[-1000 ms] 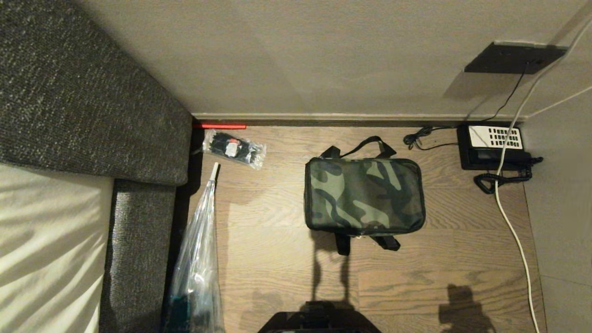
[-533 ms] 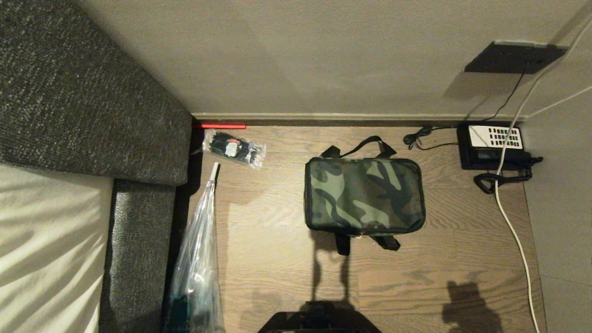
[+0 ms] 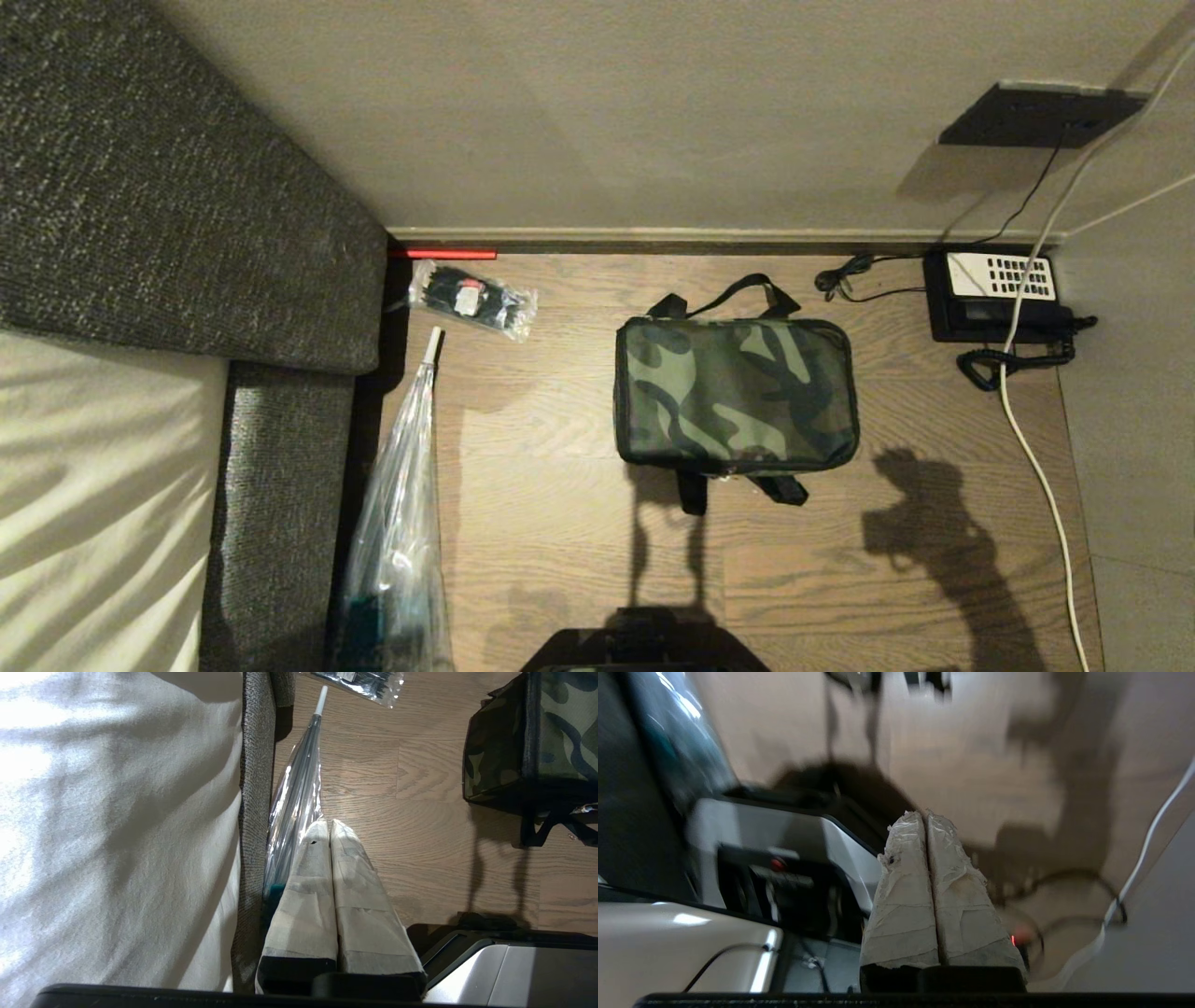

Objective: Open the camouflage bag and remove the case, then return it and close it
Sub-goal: Open the top of the storage box

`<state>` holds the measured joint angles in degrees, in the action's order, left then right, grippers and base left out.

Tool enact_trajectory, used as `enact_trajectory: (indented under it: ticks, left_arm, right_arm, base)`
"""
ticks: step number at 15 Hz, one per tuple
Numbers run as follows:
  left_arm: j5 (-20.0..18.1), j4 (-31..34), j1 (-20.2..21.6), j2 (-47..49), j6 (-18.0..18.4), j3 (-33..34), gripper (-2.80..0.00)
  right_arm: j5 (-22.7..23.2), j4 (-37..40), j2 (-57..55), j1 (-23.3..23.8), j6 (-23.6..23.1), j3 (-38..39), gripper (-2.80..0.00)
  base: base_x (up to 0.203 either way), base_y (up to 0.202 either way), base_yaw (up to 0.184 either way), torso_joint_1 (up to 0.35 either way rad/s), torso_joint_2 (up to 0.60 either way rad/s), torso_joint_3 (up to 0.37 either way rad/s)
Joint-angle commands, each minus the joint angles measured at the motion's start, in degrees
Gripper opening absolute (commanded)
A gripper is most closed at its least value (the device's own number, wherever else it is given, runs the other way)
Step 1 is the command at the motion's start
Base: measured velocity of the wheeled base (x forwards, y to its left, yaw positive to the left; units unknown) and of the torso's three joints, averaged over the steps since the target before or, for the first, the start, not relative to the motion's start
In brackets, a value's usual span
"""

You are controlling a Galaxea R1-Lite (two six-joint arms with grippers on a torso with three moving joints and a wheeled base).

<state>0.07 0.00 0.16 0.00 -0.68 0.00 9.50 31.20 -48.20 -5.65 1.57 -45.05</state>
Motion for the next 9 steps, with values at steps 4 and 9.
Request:
enact_trajectory:
  ticks: [4, 9]
  left_arm:
    - [0.0, 0.0, 0.0, 0.0, 0.0, 0.0, -2.80]
    - [0.0, 0.0, 0.0, 0.0, 0.0, 0.0, -2.80]
  right_arm:
    - [-6.0, -29.2, -45.4, -10.4, 2.7, 1.1, -2.80]
    - [-11.8, -60.1, -65.7, -24.2, 9.3, -1.3, -2.80]
  base:
    - [0.000, 0.000, 0.000, 0.000, 0.00, 0.000]
    - [0.000, 0.000, 0.000, 0.000, 0.00, 0.000]
